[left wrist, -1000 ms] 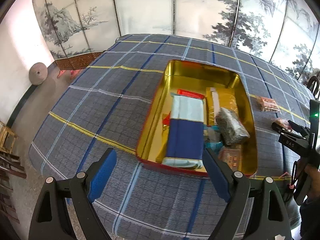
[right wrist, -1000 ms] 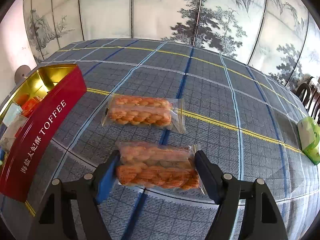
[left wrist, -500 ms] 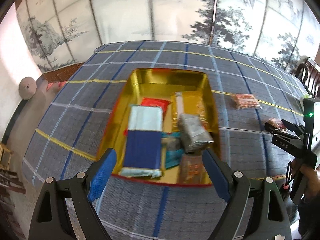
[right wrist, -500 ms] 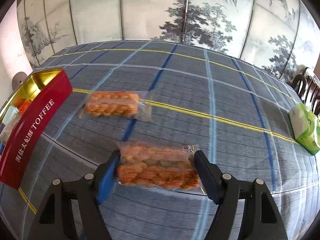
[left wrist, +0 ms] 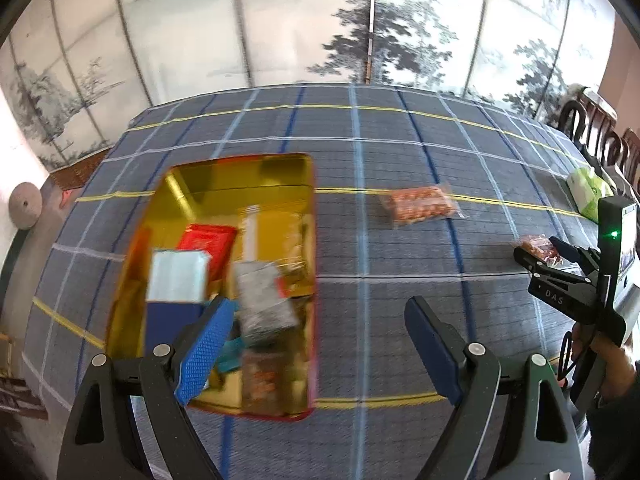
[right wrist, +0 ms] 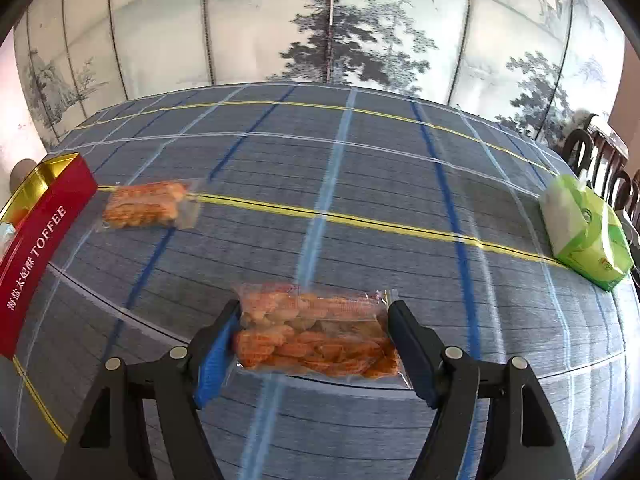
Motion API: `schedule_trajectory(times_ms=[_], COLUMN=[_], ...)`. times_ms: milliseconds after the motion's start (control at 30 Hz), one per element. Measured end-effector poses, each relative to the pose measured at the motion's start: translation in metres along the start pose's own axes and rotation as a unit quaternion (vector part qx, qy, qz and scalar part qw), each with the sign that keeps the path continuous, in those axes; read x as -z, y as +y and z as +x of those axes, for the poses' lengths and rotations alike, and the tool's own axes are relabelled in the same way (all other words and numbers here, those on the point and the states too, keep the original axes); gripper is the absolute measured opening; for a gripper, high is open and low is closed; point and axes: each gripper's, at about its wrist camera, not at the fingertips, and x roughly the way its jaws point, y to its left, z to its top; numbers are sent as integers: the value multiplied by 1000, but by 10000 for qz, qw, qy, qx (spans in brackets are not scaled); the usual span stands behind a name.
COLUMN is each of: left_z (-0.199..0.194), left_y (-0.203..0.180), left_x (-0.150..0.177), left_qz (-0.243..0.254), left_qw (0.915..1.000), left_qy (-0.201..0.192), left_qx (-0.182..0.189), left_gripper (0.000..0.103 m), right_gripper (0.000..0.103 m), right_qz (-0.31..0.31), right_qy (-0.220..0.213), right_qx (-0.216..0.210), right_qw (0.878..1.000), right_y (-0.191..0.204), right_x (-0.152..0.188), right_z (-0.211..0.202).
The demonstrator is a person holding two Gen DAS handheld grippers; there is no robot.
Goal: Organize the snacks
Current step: 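Lift the biscuit packet with the right gripper while the left gripper moves to the other biscuit packet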
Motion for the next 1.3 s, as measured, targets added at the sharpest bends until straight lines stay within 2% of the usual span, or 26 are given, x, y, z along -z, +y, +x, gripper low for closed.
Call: schedule_trajectory(times_ms=[300,667,1300], left_z=[19,41,67], left_y=[-35,-66,-79], left_x=[-9,-25,-39], left_qz=[249,456,390], left_qw=[9995,9988,9989], left_qy=[151,132,197], left_qx=[95,139,147], left_gripper=[85,85,90], right_gripper=[75,75,75], right_qz=[64,87,245], right_qy=[14,28,48], right_qx=[103,221,416], right_qw=[9999,9997,9988], right_y=[-30,-55,-77], right_x=[-1,-3,-12], right_z=[4,8,19])
